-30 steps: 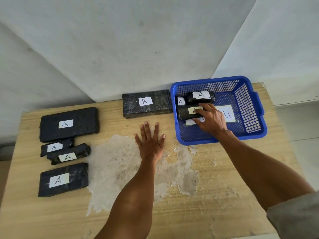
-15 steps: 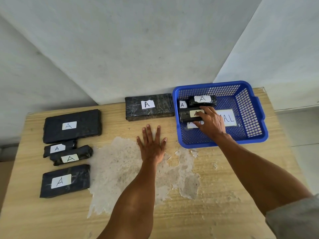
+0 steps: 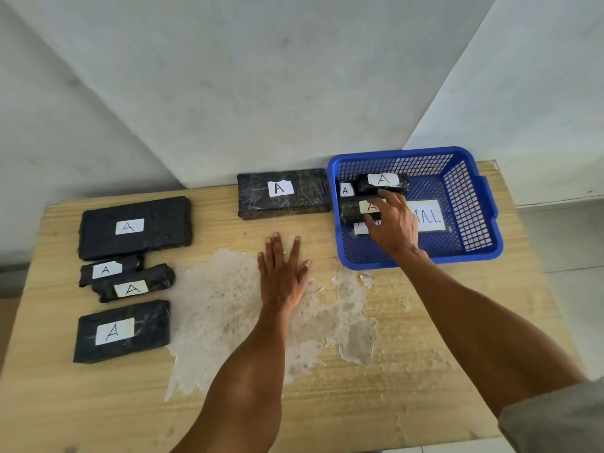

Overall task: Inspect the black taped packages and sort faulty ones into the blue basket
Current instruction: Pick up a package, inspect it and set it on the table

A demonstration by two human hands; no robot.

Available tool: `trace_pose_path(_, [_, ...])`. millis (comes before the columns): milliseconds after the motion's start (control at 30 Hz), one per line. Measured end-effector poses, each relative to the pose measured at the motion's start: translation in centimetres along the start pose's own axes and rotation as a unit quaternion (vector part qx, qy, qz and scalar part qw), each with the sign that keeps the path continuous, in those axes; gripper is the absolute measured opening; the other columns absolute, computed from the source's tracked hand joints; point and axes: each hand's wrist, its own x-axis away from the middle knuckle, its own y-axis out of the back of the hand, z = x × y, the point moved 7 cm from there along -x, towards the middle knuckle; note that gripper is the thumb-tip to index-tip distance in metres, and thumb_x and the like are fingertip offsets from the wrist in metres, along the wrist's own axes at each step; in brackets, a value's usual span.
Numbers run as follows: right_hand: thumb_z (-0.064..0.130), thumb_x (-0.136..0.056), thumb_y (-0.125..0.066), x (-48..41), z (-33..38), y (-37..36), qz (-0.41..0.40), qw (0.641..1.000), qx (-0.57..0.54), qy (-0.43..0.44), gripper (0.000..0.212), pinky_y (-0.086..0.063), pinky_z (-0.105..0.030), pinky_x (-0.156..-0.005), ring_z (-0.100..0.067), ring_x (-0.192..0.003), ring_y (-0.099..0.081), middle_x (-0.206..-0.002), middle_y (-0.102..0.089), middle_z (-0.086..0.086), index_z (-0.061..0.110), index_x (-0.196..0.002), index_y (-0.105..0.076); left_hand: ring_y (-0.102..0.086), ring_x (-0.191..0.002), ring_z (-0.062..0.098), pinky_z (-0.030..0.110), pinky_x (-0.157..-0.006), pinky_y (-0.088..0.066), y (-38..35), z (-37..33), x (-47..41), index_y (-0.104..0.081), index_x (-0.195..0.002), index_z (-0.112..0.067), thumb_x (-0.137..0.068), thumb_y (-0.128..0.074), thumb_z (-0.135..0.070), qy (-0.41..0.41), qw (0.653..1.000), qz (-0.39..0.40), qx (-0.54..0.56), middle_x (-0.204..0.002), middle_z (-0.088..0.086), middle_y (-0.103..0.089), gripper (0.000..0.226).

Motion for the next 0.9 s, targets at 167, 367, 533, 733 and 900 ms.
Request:
trace_pose_path(167, [0.011,-0.087,-0.068,1.6,4.4,3.0,-0.169,0.981,-0.096,-0.02,0.029,-0.056,-0.037,-0.072,-0.03,-0.117,-0.059,-0.124,-0.067,-0.008,0.011,-0.115,-0.072,0.01,-0.153,0.031,0.05,-0.124,-0.001,-0.2,3.9,3.3,-0.001,-0.159,-0.036,-0.102,-0.011,-0.058,-0.048,0.998,-0.039,-0.017,-0.166,0.011,0.012,0.062])
trace_pose_path(367, [-0.005,-0.084,-0.061,6.9,16.8,1.3,-0.229,0.948,-0.113,0.192,0.028,-0.053,-0.03,-0.079,-0.029,-0.109,-0.062,-0.117,-0.069,-0.009,0.005,-0.107,-0.074,0.004,-0.154,0.03,0.054,-0.123,-0.011,-0.6,11.2,9.0,-0.01,-0.159,-0.034,-0.102,-0.018,-0.054,-0.034,0.997,-0.058,-0.029,-0.167,0.011,0.003,0.061])
trace_pose_path(533, [0.012,-0.082,-0.073,13.8,21.7,-10.6,0.062,0.986,-0.058,0.14,0.043,-0.053,-0.053,-0.09,-0.04,-0.127,-0.05,-0.137,-0.056,-0.02,0.012,-0.124,-0.065,-0.007,-0.154,0.034,0.059,-0.121,-0.016,3.0,20.3,13.9,-0.017,-0.159,-0.029,-0.104,-0.031,-0.048,0.043,0.99,-0.124,-0.048,-0.166,0.017,-0.011,0.06])
trace_pose_path(733, [0.03,-0.1,-0.05,20.5,24.3,-15.8,0.215,0.976,0.029,0.003,0.064,-0.012,-0.052,-0.122,-0.038,-0.153,-0.005,-0.166,-0.005,-0.02,0.018,-0.157,-0.024,-0.011,-0.152,0.037,0.057,-0.12,-0.008,8.4,33.6,18.7,-0.017,-0.16,-0.026,-0.103,-0.037,-0.049,0.243,0.949,-0.196,0.032,-0.165,0.019,-0.014,0.064])
trace_pose_path(900, [0.03,-0.101,-0.05,22.8,25.8,-16.0,0.232,0.972,0.031,-0.019,0.066,-0.01,-0.053,-0.122,-0.039,-0.153,-0.002,-0.166,0.0,-0.02,0.018,-0.158,-0.02,-0.049,-0.128,0.035,0.05,-0.1,-0.044,6.2,38.9,20.0,-0.045,-0.141,-0.008,-0.088,-0.062,-0.06,0.358,0.882,-0.107,0.288,-0.137,0.016,-0.052,0.077])
